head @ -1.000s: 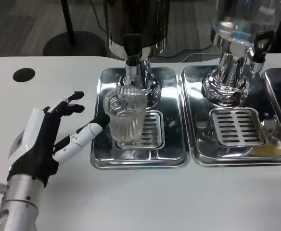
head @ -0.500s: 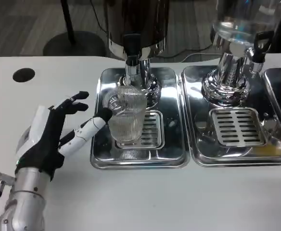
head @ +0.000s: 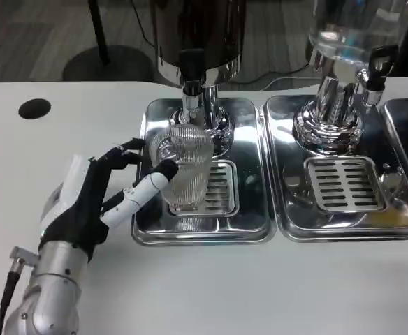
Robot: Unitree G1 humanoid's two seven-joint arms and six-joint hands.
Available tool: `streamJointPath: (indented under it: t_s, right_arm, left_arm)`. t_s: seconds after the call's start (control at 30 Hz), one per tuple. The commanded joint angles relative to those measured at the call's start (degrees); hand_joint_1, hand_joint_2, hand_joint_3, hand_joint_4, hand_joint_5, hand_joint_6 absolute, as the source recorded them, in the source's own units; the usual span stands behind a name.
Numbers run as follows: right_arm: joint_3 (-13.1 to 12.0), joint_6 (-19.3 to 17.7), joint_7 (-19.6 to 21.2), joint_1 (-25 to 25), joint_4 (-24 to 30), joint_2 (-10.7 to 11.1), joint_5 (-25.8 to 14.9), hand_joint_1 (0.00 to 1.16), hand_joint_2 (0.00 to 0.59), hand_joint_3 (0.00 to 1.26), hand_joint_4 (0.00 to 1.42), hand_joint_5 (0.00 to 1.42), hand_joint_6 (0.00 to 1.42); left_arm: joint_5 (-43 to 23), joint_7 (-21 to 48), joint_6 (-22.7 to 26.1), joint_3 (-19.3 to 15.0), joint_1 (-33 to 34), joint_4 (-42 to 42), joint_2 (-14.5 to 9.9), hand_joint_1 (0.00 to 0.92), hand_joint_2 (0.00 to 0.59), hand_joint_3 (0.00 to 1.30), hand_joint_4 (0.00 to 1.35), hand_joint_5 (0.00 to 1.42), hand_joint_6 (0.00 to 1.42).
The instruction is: Grasp the cup under the faucet to collect the drink, then remove the cup.
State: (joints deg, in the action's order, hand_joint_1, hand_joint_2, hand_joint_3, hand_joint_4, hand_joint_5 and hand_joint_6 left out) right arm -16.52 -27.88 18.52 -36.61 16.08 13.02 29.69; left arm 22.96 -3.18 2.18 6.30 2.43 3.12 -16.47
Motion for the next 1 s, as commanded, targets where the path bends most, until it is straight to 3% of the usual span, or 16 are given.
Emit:
streamJointPath:
  t_s: [0.03, 1.0]
  right_arm:
    - [-0.6, -0.9, -0.1, -0.4, 0.7, -0.3, -0.6, 0.74, 0.534, 0.34, 0.27, 0.19, 0.06]
    - [-1.1, -1.5, -0.2, -1.1, 1.0, -0.5, -1.0, 0.74, 0.534, 0.34, 0.27, 0.20, 0.06]
  left_arm:
    - [0.4, 0.3, 0.2, 0.9, 0.6, 1.0, 0.5, 0.084, 0.034, 0.27, 0.29, 0.22, 0.04]
    - [0.0, 0.0, 0.3, 1.0, 1.8, 2.0, 1.2, 0.085, 0.034, 0.27, 0.30, 0.22, 0.04]
